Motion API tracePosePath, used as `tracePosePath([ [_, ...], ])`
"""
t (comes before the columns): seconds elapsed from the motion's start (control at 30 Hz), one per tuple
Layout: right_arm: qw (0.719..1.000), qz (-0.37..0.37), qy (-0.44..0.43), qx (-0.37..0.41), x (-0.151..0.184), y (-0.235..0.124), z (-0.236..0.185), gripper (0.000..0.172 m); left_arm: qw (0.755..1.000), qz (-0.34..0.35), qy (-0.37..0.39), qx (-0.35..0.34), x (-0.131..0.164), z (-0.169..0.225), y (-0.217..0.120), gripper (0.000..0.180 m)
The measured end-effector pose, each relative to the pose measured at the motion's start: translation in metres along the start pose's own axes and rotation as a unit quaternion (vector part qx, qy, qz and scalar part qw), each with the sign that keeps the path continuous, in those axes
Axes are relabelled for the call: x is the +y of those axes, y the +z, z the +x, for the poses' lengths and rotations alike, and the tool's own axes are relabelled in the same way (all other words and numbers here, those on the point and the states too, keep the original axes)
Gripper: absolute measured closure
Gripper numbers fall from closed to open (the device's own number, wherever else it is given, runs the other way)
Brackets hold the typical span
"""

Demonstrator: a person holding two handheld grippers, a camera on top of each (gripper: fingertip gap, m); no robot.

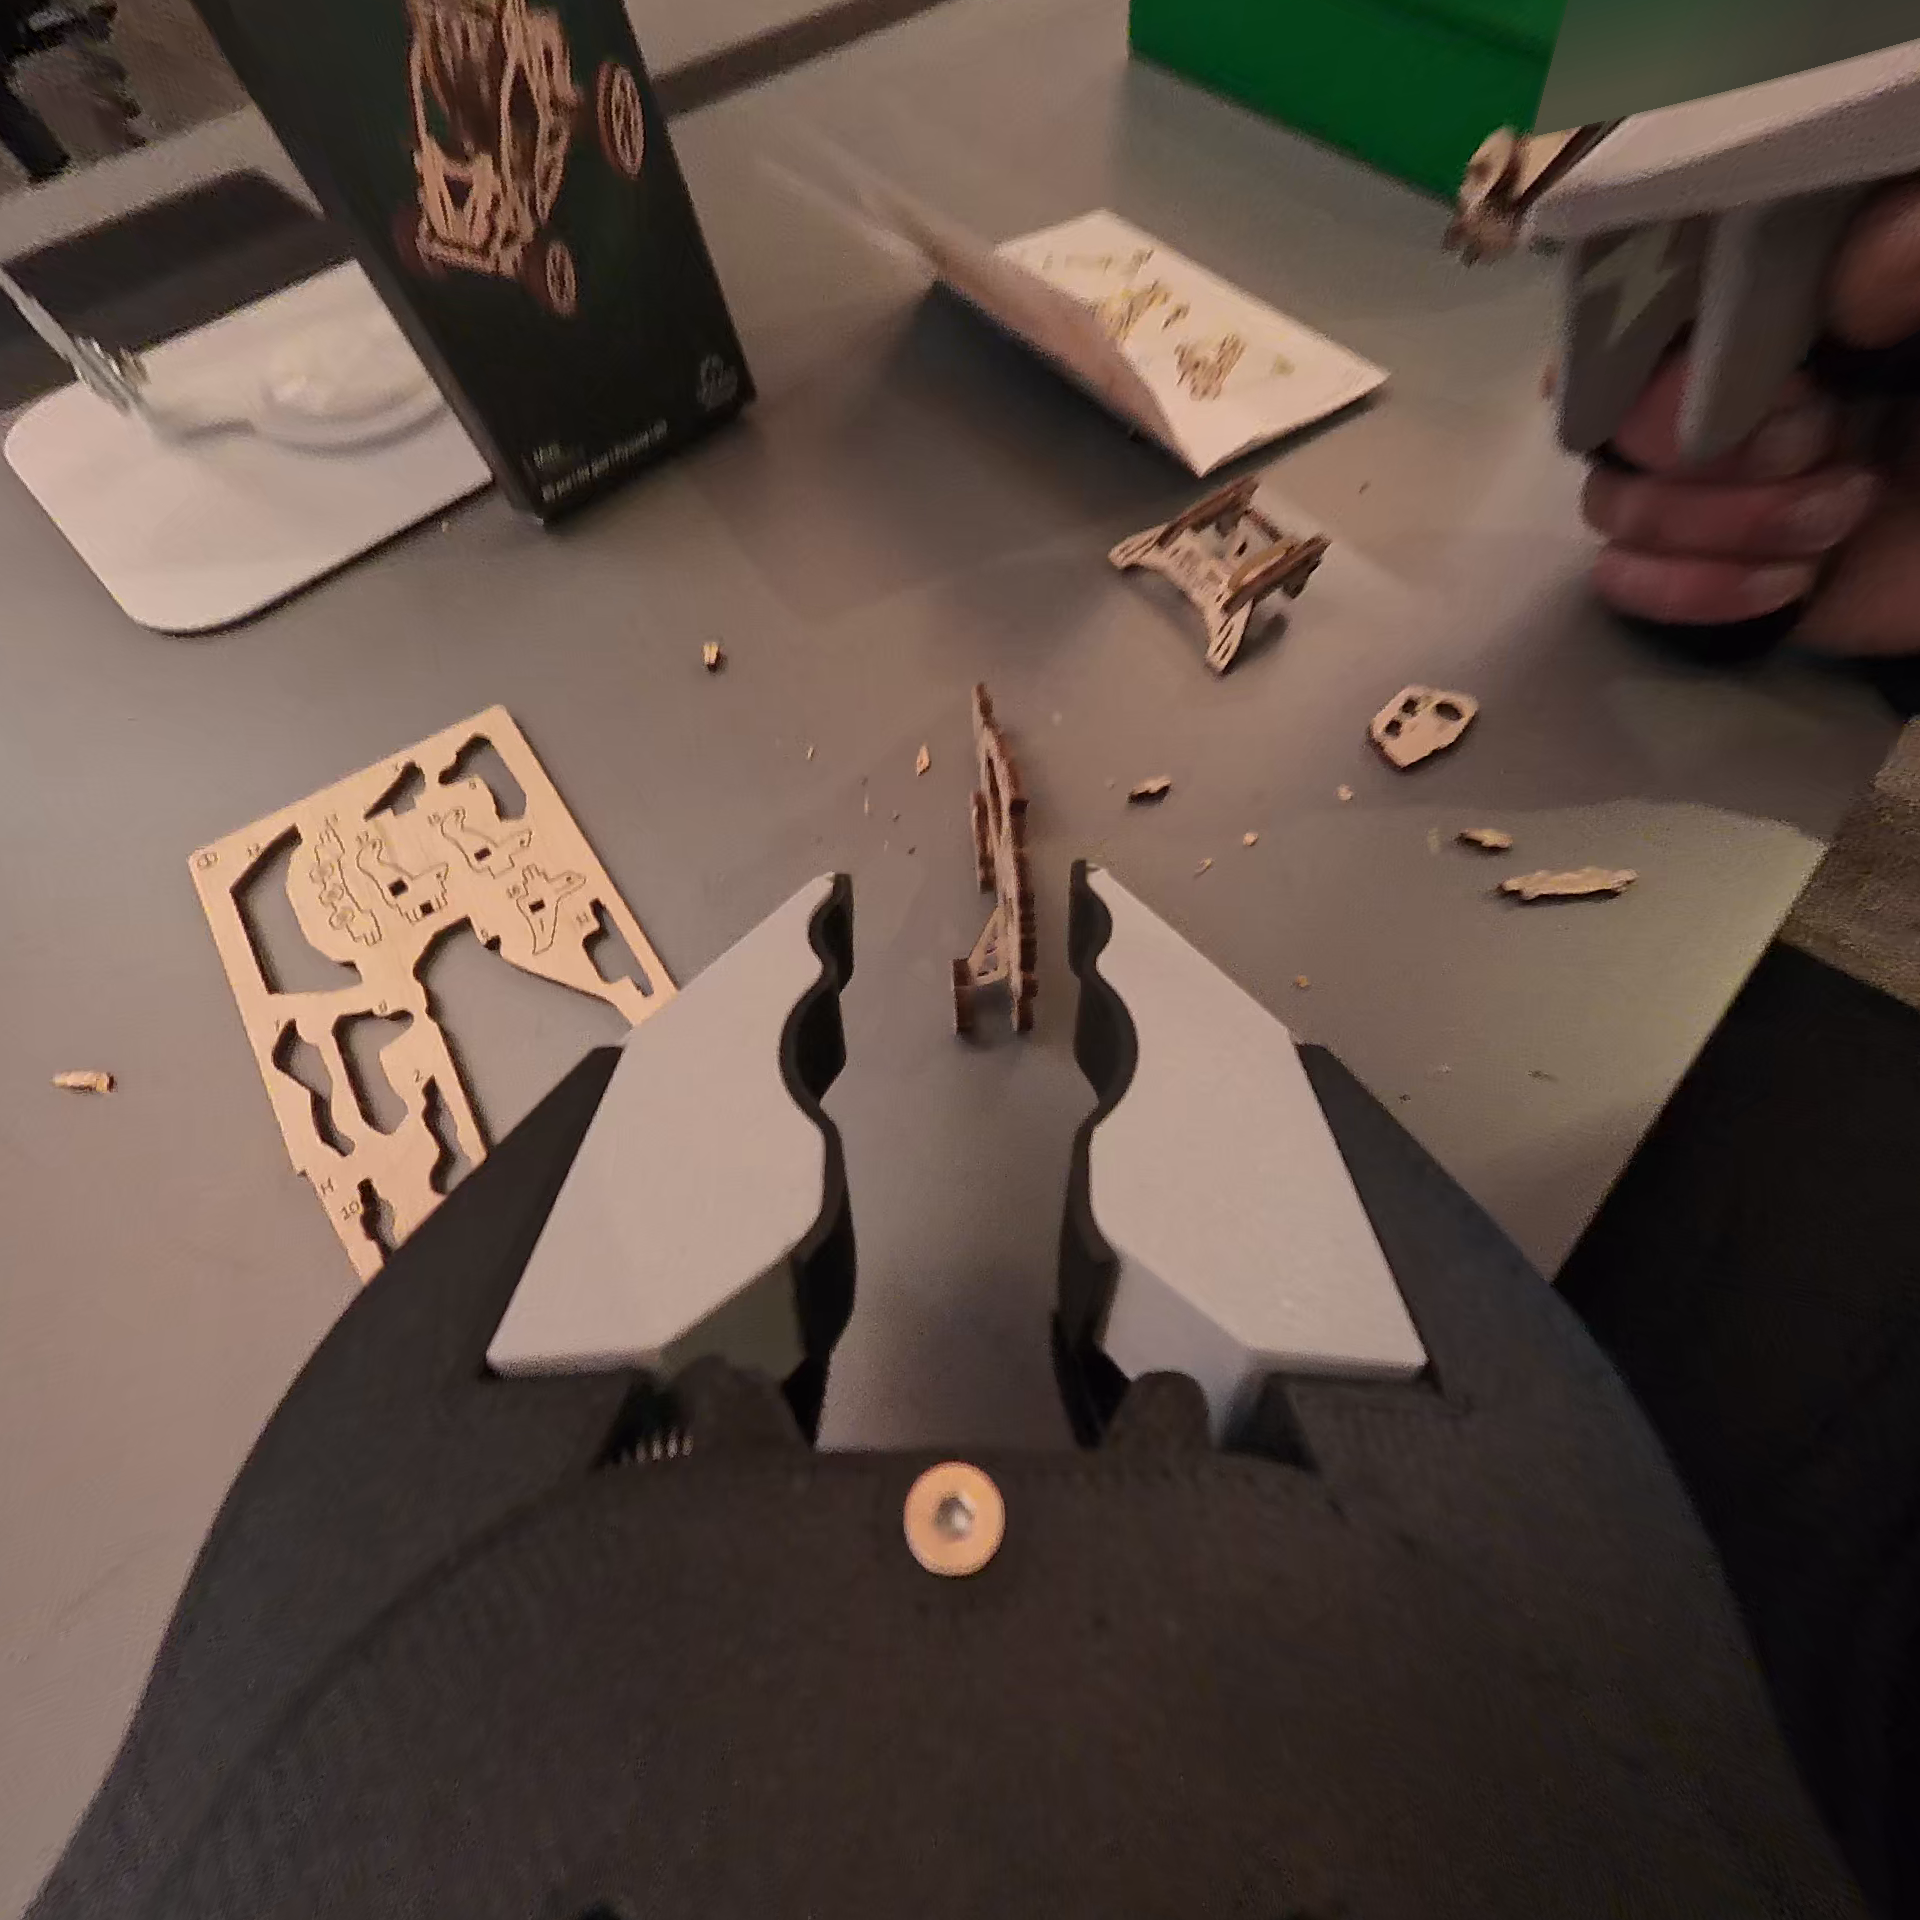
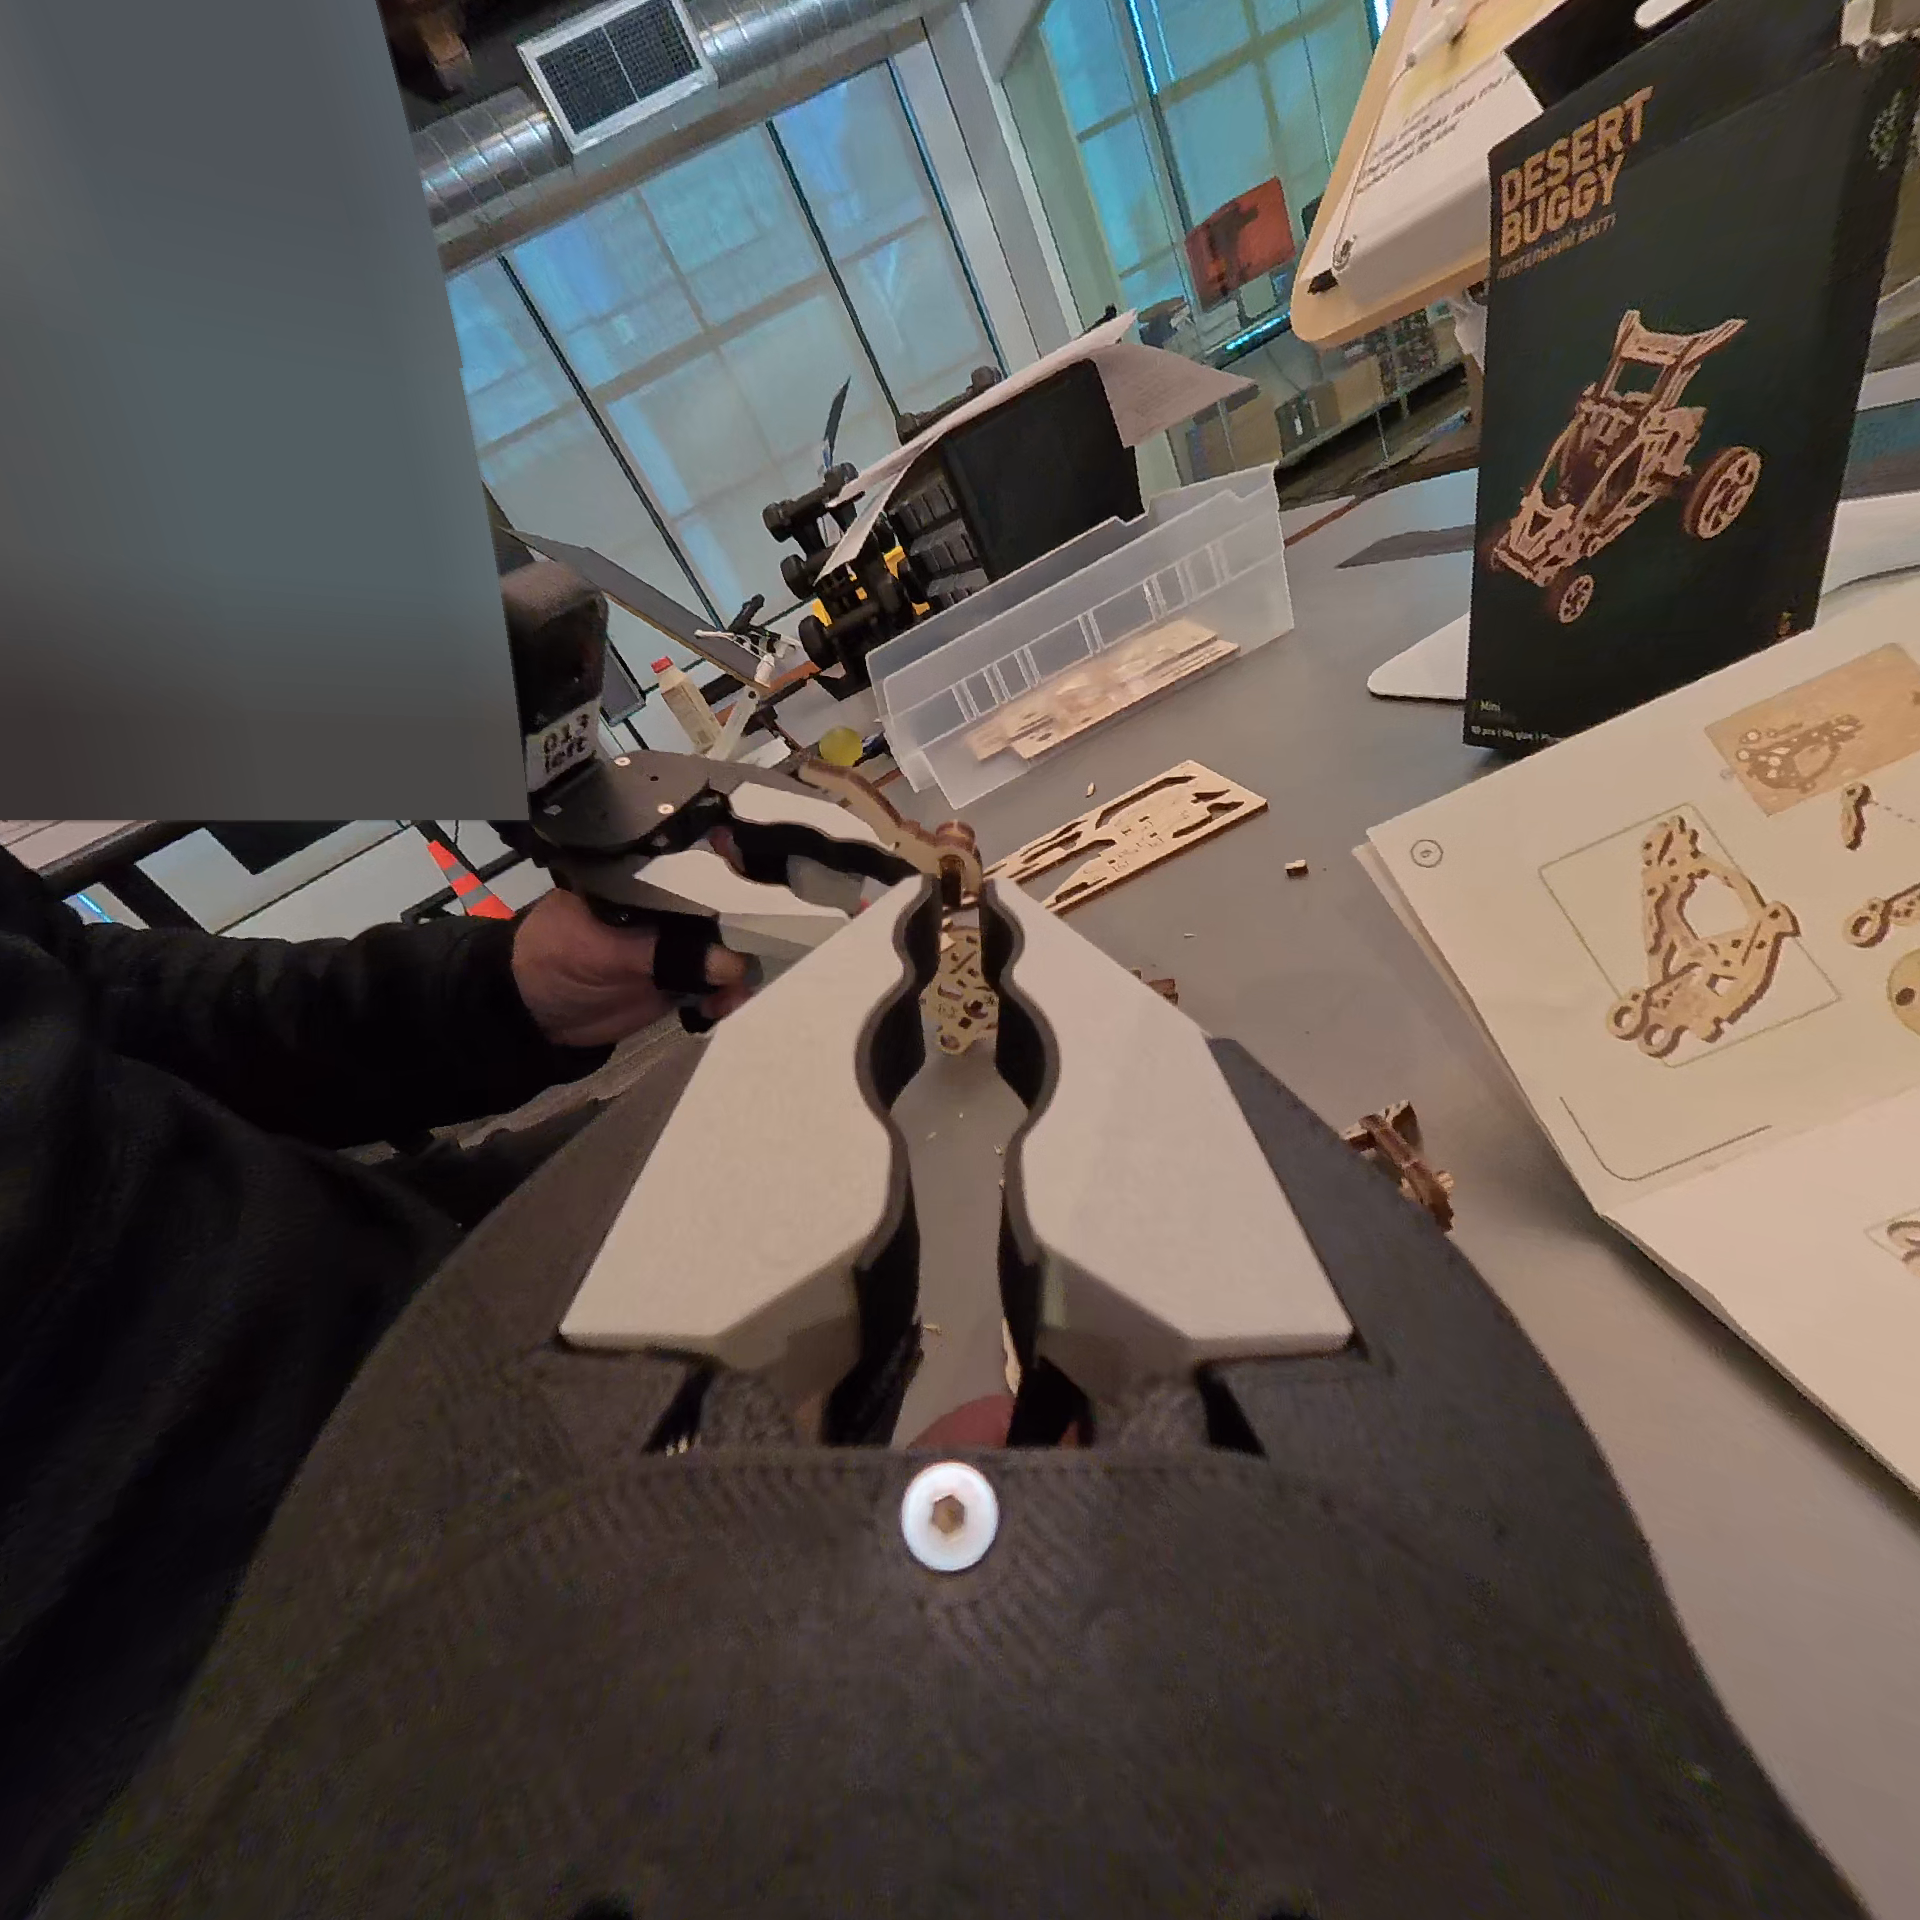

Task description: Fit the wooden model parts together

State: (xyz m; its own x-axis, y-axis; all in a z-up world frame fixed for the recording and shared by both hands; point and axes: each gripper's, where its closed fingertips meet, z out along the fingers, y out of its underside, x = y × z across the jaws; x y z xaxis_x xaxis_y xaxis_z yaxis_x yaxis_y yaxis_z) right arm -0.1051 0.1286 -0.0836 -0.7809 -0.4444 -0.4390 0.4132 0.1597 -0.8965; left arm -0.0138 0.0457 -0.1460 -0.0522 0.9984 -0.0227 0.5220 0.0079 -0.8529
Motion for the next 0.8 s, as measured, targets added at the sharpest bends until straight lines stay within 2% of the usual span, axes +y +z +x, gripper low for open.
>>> tracePosePath([
  [0.4,1.000,0.009,0.016,-0.007,-0.002,-0.002,0.002,0.168,0.999,-0.040,0.000,0.011,0.019,0.003,0.014,0.147],
  [0.8,1.000,-0.003,0.016,-0.001,0.001,0.001,0.003,0.168,0.998,-0.054,0.000,0.008,0.026,0.002,0.022,0.174],
])
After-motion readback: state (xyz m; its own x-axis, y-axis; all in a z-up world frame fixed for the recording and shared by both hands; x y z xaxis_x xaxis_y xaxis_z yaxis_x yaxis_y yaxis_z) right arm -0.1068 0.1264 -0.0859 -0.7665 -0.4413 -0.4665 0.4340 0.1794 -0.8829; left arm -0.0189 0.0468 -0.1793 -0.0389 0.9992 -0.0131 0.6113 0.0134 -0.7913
